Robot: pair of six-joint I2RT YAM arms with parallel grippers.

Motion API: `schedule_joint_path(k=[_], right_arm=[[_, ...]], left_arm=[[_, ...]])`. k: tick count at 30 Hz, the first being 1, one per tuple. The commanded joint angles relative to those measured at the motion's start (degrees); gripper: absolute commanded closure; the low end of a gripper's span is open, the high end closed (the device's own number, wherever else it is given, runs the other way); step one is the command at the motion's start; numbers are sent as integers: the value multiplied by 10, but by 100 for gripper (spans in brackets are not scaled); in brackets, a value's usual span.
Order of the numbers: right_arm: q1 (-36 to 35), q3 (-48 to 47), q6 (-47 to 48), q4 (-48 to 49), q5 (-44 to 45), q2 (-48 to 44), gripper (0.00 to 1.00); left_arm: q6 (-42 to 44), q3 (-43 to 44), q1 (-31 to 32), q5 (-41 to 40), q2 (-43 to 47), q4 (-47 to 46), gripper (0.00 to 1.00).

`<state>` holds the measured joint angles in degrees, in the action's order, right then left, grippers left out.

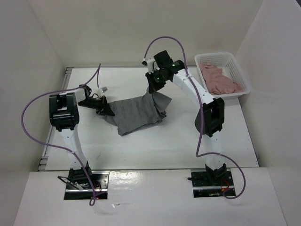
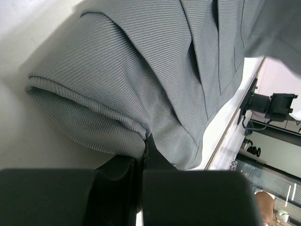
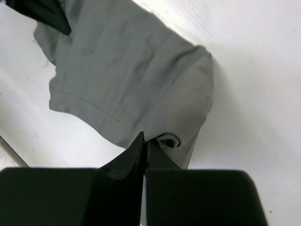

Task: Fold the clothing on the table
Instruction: Fold the skirt

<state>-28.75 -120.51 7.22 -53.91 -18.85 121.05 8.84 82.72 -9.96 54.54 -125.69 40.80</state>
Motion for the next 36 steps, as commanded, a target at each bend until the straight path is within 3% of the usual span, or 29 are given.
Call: schedule_joint_path(k=[1,9,17,36], right_arm=[[3,-80,-12,-44,-32,38,100],[-14,-182,-18,-62,-101,93,100],[-78,-324,-23,-91,-107,176,100],[-140,-420,-34,-73,-132,279,100]], left_arm=[[18,-5,-3,26,27,6,100],[18,-5,-3,31,22,6,100],[18,-5,-3,31,33,6,100],[18,-5,-3,36,38,6,100]])
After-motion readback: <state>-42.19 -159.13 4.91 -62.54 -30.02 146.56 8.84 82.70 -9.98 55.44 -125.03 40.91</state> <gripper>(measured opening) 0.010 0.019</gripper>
